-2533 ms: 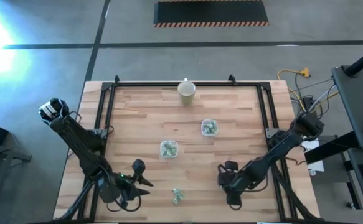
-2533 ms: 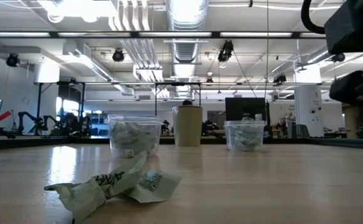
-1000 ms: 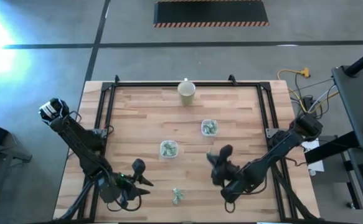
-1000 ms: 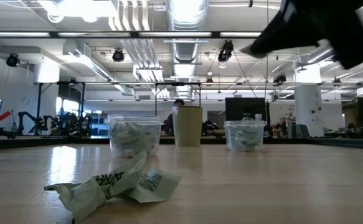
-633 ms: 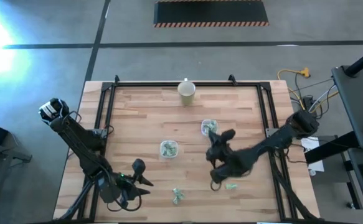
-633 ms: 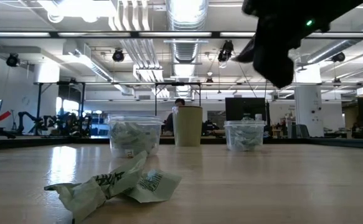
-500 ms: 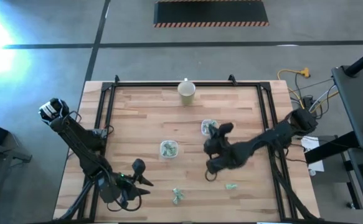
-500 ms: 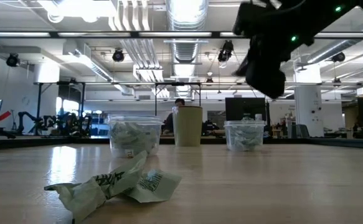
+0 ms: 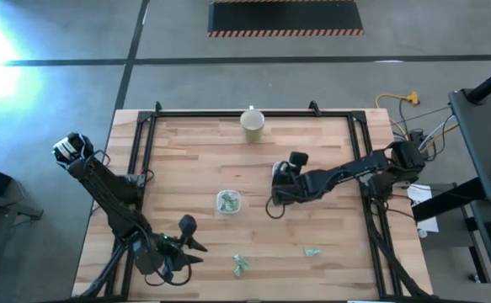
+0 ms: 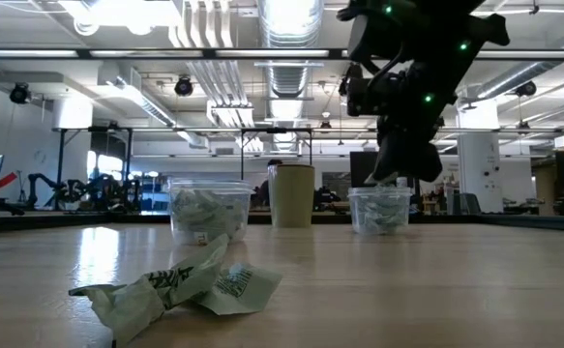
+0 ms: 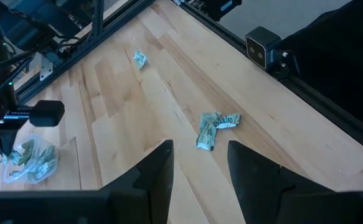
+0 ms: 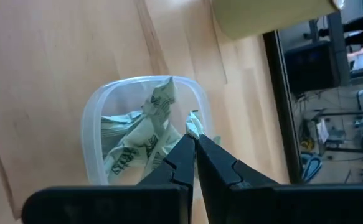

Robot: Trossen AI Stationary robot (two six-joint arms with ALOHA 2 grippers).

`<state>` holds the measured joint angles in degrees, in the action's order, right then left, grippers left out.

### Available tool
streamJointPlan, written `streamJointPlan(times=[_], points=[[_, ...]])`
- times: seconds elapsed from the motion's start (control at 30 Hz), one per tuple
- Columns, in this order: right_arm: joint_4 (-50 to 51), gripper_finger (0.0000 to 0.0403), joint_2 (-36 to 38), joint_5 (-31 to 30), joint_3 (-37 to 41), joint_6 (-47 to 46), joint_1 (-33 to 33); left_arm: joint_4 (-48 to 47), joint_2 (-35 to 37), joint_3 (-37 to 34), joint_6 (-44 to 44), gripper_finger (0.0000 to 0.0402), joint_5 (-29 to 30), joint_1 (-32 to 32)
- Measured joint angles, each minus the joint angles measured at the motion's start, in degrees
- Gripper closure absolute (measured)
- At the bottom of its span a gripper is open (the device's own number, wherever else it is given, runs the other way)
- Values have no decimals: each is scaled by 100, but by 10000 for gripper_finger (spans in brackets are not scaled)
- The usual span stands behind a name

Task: Pick and place Stevia / Truvia into bins
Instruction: Put the green stevia packet into the right transparent container, then put the top green stevia packet into the left transparent container

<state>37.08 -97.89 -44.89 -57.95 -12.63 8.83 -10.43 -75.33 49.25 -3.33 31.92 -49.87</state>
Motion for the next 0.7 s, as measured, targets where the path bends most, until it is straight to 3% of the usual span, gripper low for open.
streamJointPlan(times=[0.27,0.7], points=[[-16,385,0,147,0,-106,-39,-1,-2,0,0,267,-2,0],[42,286,208,138,0,-140,11,-1,-2,0,0,267,-1,0]])
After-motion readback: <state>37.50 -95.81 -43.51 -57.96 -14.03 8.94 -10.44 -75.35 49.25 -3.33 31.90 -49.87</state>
